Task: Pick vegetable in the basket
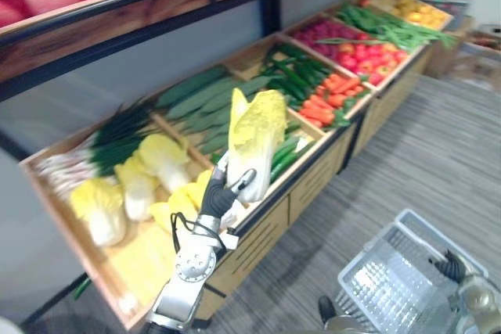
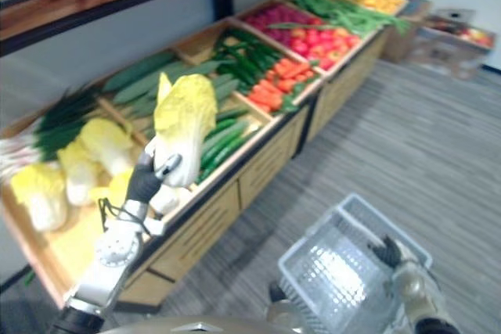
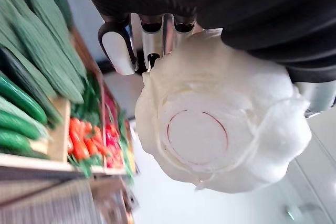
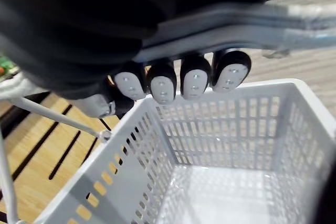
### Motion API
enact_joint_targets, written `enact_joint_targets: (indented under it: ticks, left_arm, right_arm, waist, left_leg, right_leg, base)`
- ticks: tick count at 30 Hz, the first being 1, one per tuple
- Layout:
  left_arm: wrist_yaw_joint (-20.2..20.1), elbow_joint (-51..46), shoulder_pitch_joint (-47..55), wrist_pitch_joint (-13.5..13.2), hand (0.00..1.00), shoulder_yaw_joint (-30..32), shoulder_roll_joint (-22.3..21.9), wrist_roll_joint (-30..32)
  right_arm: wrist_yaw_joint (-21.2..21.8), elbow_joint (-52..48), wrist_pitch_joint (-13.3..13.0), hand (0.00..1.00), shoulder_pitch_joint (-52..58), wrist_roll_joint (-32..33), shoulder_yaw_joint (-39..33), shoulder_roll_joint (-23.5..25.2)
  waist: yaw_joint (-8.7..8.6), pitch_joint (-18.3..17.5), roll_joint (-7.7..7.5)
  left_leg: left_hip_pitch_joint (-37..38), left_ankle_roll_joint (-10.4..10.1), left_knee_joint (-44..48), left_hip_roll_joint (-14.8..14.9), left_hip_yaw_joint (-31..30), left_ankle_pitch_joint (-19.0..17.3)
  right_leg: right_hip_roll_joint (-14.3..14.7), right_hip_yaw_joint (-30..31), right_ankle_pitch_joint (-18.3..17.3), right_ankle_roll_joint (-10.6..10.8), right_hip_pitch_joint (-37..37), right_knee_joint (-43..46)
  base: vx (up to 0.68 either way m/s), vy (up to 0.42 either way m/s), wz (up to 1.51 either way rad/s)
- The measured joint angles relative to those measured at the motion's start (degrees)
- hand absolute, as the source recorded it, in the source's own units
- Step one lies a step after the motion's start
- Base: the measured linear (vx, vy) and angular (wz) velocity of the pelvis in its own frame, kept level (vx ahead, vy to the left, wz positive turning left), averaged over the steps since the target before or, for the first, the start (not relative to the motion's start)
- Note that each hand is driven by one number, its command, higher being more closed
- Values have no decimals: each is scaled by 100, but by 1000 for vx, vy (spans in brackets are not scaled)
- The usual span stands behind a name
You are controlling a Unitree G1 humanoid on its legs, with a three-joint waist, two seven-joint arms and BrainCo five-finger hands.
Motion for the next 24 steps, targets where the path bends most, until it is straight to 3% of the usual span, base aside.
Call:
enact_joint_targets:
  ticks: [2,5,12,15,19,24]
  left_arm:
    - [-313,6,-159,-39,100,-79,267,-452]
    - [-859,5,-456,-65,100,-311,663,-1149]
    - [-1936,-5,-1013,-64,100,-1017,1010,-2193]
    - [-2338,-47,-1164,-60,100,-1426,1339,-2418]
    - [-2968,-115,-1513,55,100,-2424,1690,-2495]
    - [-3300,-117,-1688,71,100,-3337,1939,-2466]
  right_arm:
    - [9,-484,-38,100,-99,-98,312,-146]
    - [20,-1187,-224,100,-393,-149,907,-441]
    - [147,-2050,-605,100,-1367,-266,2288,-899]
    - [196,-2092,-721,100,-1744,-376,2736,-913]
    - [291,-2090,-748,100,-2089,-378,3303,-1031]
    - [384,-2072,-753,100,-2549,-381,3518,-1030]
  waist:
    - [-3,9,-2]
    - [3,16,0]
    - [-10,63,68]
    - [-24,71,73]
    - [-61,91,85]
    - [-217,167,90]
  left_leg:
    - [150,-79,46,26,377,-37]
    - [182,-217,724,314,875,-372]
    - [492,-410,1612,856,1810,-712]
    - [547,-424,1812,931,2109,-781]
    - [645,-425,2065,1039,2406,-890]
    - [864,-398,2242,1083,2664,-935]
  right_leg:
    - [172,286,66,1,-22,-8]
    - [386,702,122,-5,-130,62]
    - [1000,1391,217,-97,-227,234]
    - [1152,1625,219,-93,-326,271]
    - [1258,1783,238,-66,-369,317]
    - [1310,1871,229,-50,-296,352]
  base:
    - [-61,-55,-100]
    - [-17,-77,-85]
    - [2,-21,-65]
    - [-39,4,-47]
    - [-68,-30,-24]
    - [-42,-34,-17]
